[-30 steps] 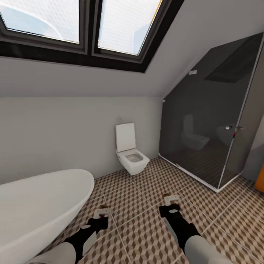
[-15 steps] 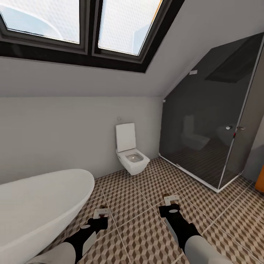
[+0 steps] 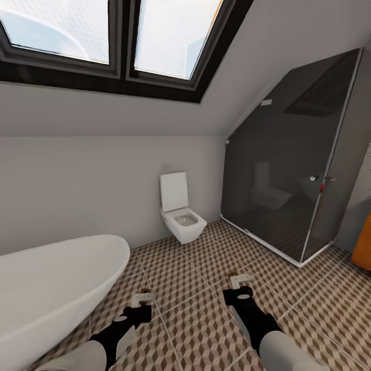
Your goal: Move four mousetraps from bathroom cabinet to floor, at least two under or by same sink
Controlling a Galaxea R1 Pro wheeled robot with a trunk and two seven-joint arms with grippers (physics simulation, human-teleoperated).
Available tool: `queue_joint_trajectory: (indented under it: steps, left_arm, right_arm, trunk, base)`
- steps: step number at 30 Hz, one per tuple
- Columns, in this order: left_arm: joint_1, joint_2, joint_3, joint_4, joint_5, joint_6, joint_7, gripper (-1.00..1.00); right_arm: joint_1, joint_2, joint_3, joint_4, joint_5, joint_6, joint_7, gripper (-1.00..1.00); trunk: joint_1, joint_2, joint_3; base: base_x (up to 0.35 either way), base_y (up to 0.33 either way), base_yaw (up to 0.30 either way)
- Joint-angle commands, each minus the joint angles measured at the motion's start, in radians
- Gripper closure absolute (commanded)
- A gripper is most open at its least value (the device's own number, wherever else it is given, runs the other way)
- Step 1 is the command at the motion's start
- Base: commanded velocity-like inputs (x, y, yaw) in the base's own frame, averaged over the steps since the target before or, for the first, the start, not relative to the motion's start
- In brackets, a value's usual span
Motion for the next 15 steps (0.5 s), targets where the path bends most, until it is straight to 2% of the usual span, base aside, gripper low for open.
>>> queue_joint_trajectory:
  steps: [1,6,9,15]
  left_arm:
    - [-0.001,0.0,-0.008,0.001,0.009,-0.004,0.001,1.0]
    - [-0.001,0.0,-0.008,0.001,0.009,-0.004,0.001,1.0]
    - [-0.001,0.0,-0.008,0.002,0.009,-0.004,0.001,1.0]
    - [-0.001,0.001,-0.008,0.004,0.008,-0.005,0.003,1.0]
  right_arm:
    - [0.0,0.002,-0.007,-0.001,0.009,0.005,0.002,1.0]
    - [0.0,0.002,-0.007,0.002,0.009,0.005,0.002,1.0]
    - [0.0,0.002,-0.006,0.003,0.008,0.005,0.002,1.0]
    - [0.0,0.002,-0.006,0.003,0.009,0.005,0.001,1.0]
  trunk:
    - [0.0,-0.001,-0.001]
    - [0.0,-0.001,-0.001]
    - [0.0,-0.001,-0.001]
    - [0.0,-0.001,0.001]
  base:
    - [-0.228,-0.199,0.0]
    - [-0.214,-0.184,0.0]
    - [-0.091,-0.072,0.03]
    - [-0.016,-0.013,0.215]
